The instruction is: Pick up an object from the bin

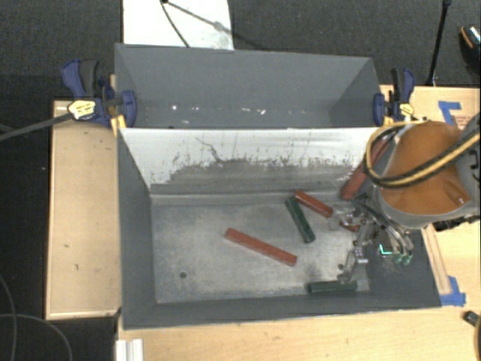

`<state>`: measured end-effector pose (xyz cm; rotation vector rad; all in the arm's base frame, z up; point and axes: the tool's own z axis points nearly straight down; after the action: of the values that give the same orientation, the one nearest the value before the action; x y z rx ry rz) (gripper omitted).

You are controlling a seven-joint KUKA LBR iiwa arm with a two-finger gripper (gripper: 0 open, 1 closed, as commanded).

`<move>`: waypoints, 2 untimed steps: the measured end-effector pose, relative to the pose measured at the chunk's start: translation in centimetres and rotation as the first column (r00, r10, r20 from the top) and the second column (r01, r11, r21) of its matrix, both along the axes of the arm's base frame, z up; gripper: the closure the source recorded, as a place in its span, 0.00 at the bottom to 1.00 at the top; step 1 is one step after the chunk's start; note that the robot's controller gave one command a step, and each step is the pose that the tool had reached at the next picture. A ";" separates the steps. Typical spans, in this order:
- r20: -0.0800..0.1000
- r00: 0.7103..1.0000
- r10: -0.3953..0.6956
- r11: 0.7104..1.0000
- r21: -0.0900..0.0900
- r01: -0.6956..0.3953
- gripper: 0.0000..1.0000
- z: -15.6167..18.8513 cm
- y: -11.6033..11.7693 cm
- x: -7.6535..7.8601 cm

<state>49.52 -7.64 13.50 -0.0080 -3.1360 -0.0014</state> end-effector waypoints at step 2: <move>0.009 0.993 -0.114 0.993 0.003 0.114 0.00 -6.5 12.2 2.1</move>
Offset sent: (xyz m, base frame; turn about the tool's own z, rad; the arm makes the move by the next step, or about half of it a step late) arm 0.0148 0.0593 -0.0502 -0.0996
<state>51.63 4.57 7.00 -0.1877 -3.1393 -0.0051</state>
